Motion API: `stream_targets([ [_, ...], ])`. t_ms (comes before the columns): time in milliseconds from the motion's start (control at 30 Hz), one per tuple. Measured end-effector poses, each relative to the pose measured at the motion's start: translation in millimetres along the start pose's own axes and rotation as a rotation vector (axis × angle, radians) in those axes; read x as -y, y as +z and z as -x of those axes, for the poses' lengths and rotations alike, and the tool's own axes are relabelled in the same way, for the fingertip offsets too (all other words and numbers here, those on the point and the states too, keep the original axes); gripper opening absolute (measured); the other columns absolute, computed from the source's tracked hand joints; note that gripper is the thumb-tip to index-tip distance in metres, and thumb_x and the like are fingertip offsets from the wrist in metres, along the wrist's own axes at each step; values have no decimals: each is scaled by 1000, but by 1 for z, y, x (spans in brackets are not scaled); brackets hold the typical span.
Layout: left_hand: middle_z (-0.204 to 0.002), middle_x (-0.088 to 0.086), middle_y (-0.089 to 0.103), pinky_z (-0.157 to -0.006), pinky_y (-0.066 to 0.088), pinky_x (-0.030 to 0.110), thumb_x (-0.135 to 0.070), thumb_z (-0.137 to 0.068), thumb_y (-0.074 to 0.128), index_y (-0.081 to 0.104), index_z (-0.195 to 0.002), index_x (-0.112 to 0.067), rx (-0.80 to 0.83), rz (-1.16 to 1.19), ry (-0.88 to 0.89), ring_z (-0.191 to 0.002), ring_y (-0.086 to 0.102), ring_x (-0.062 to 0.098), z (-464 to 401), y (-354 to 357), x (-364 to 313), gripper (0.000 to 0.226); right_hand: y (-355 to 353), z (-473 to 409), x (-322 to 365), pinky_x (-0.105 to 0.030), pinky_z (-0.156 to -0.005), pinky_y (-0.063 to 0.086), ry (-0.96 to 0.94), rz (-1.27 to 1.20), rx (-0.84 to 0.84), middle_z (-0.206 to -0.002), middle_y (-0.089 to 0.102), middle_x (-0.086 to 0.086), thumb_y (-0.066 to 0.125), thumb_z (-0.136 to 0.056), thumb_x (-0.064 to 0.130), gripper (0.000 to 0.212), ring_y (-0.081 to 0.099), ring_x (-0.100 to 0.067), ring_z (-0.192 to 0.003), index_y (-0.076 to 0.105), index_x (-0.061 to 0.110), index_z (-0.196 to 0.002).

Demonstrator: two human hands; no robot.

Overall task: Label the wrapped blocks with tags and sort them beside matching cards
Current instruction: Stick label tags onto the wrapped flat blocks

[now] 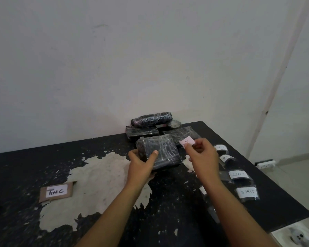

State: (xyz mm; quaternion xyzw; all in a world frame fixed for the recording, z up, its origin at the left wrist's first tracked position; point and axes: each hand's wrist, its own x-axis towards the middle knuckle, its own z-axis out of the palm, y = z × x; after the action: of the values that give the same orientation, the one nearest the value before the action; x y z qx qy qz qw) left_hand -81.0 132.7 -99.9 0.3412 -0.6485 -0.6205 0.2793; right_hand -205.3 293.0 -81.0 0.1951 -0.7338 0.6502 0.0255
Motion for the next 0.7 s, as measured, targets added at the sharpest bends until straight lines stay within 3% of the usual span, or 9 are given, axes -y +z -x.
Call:
stream_targets([
  [167, -123, -5, 59, -78, 70, 43, -47, -89, 87, 33, -133, -24, 44, 18, -17, -106, 71, 16, 8, -2, 6, 73, 16, 13, 3, -28, -69, 55, -117, 59, -43, -84, 73, 8, 79, -98, 27, 16, 69, -7, -78, 67, 28, -88],
  [367, -132, -1, 58, -77, 70, 47, -53, -82, 90, 37, -132, -26, 76, 56, -16, -111, 73, 21, 8, -1, 12, 78, 33, 18, 0, -31, -63, 53, -413, 418, -53, -88, 58, 16, 79, -95, 22, 19, 58, -11, -81, 61, 27, -94],
  [500, -134, 0, 60, -77, 70, 47, -53, -84, 89, 40, -134, -27, 112, 81, -24, -111, 74, 18, 8, -1, 12, 75, 40, 16, -7, -38, -72, 53, -640, 588, -54, -94, 62, 10, 81, -92, 20, 16, 54, -16, -88, 69, 21, -102],
  [700, -127, 2, 68, -75, 70, 46, -60, -91, 77, 45, -132, -26, 126, 63, -27, -104, 78, 19, 7, -3, 10, 62, 40, 16, -18, -41, -86, 42, -822, 738, -88, -103, 70, 6, 82, -94, 23, 14, 59, -22, -97, 77, 22, -107],
])
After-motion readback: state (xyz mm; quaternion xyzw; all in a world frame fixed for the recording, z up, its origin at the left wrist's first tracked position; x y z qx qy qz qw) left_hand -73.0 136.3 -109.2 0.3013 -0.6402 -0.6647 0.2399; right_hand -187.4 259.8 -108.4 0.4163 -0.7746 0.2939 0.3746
